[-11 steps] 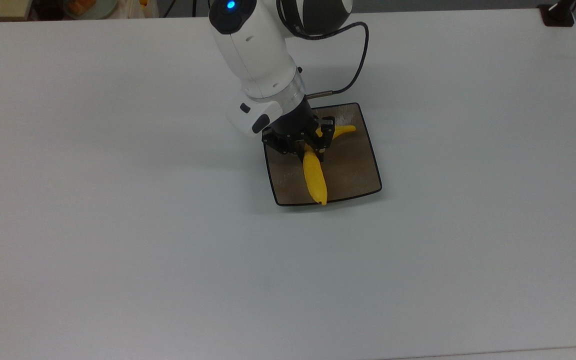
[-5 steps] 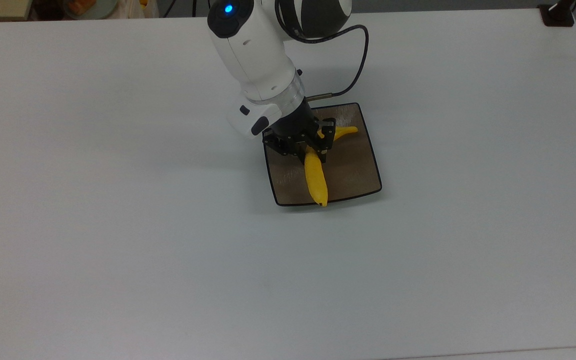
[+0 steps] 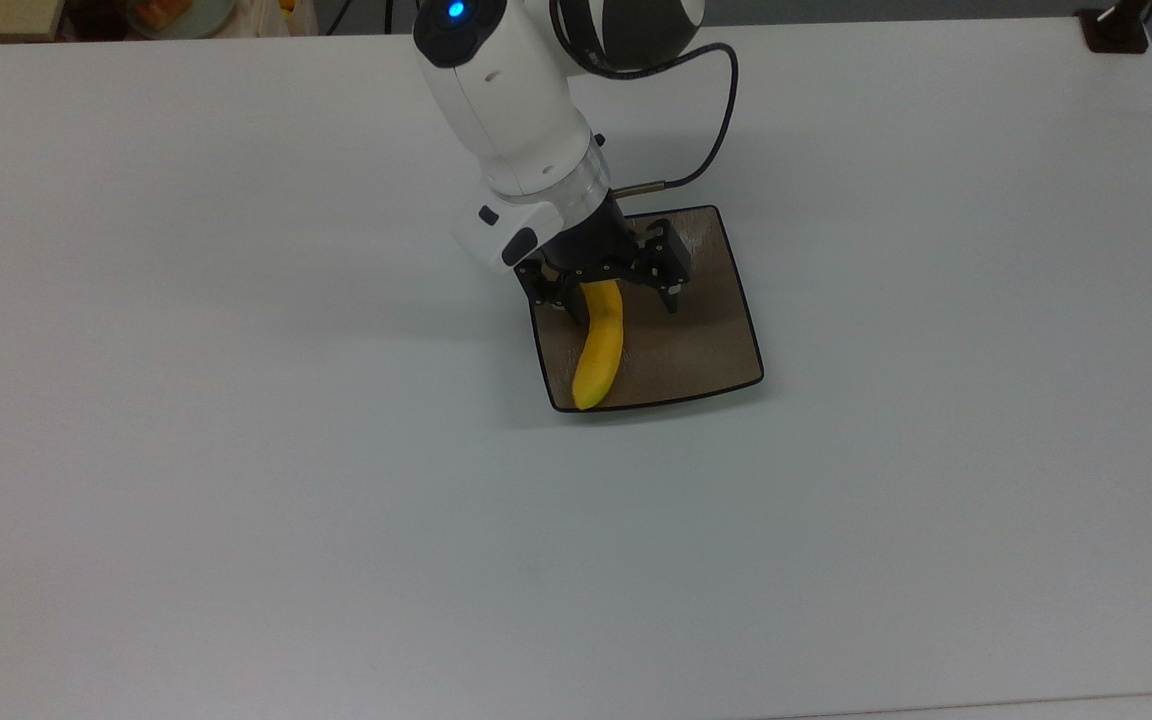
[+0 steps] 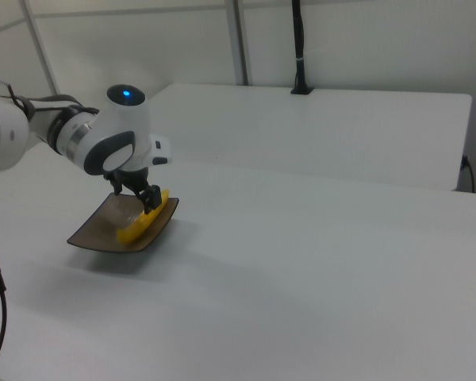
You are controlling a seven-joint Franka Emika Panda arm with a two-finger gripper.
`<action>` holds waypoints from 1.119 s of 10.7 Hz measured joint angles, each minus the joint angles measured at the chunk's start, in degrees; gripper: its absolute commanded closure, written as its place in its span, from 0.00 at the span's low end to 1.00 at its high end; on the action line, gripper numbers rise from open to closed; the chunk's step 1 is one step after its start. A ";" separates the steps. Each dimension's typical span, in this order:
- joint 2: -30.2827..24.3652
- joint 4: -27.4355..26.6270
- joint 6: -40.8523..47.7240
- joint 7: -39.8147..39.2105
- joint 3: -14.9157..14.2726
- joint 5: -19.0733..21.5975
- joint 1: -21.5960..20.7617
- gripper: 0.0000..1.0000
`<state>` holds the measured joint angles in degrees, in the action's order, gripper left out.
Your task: Bananas placed on a ceramic plate
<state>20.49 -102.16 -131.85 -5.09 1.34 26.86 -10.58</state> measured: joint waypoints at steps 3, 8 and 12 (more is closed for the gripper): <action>-5.53 0.26 2.45 5.47 -0.34 -3.42 0.00 0.00; -19.57 2.75 25.52 16.38 -0.62 -21.90 -0.33 0.00; -24.24 4.78 35.44 16.78 -2.68 -22.55 -0.05 0.00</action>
<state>-3.75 -97.38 -96.41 11.69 -1.34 4.31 -10.63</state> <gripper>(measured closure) 0.000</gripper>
